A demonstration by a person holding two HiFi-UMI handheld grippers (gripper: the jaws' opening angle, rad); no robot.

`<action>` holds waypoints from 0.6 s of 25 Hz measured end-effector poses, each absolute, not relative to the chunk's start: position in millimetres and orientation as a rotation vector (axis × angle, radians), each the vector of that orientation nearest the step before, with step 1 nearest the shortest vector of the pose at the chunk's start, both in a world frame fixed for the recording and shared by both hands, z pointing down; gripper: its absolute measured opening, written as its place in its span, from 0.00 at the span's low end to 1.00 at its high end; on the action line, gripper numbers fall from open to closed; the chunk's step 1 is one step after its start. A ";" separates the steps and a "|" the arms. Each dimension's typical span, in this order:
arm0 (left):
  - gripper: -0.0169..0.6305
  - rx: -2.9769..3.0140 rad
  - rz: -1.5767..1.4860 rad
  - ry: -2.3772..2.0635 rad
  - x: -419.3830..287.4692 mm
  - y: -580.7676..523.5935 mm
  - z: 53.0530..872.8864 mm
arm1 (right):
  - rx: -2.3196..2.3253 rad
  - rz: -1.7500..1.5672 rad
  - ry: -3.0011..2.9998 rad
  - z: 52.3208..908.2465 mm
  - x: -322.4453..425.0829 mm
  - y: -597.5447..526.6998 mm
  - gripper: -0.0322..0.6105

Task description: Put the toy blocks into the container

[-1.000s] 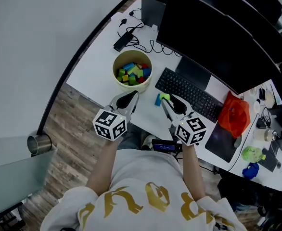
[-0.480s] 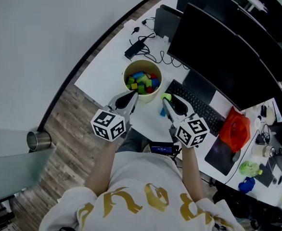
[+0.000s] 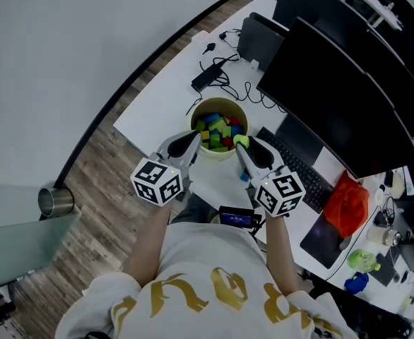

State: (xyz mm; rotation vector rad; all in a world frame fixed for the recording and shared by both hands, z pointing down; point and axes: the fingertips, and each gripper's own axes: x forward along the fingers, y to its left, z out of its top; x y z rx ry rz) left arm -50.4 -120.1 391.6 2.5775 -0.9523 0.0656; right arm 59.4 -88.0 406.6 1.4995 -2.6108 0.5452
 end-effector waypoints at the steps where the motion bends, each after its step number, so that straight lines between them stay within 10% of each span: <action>1: 0.04 2.575 0.068 -0.954 -51.6 -123.2 392.6 | 1.496 0.539 -2.608 407.9 57.5 -92.3 0.29; 15: 0.04 2.543 0.089 -0.971 -63.0 -142.7 406.9 | 1.484 0.540 -2.570 424.1 48.2 -124.1 0.29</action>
